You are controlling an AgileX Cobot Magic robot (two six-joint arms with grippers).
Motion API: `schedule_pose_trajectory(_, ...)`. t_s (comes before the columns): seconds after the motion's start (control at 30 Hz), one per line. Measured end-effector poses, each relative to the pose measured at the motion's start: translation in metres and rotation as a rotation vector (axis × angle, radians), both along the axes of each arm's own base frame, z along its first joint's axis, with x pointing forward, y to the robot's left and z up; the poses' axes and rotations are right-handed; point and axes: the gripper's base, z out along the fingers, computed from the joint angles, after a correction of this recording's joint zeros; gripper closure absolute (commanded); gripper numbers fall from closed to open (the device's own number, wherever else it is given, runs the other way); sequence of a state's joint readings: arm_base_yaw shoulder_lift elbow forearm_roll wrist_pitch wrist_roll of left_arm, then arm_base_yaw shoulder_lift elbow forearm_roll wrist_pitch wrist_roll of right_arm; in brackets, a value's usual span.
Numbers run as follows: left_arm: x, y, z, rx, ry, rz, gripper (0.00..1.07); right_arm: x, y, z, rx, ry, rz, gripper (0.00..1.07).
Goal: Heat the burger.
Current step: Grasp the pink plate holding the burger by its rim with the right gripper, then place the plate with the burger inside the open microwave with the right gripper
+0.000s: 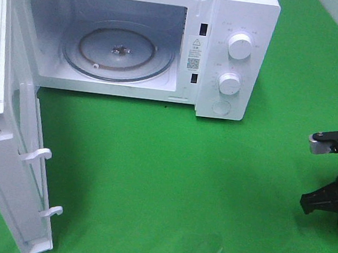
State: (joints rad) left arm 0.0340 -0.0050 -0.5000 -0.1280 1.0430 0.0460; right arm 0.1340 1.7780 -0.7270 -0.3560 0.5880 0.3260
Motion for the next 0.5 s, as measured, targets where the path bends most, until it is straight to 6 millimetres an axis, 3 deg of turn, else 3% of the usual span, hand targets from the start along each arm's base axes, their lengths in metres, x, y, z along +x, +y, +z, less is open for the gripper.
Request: schedule_pose_trajectory(0.5,0.000,0.000,0.000,0.000,0.000,0.000,0.09,-0.004,0.003,0.020,-0.081,-0.049,-0.017,1.07)
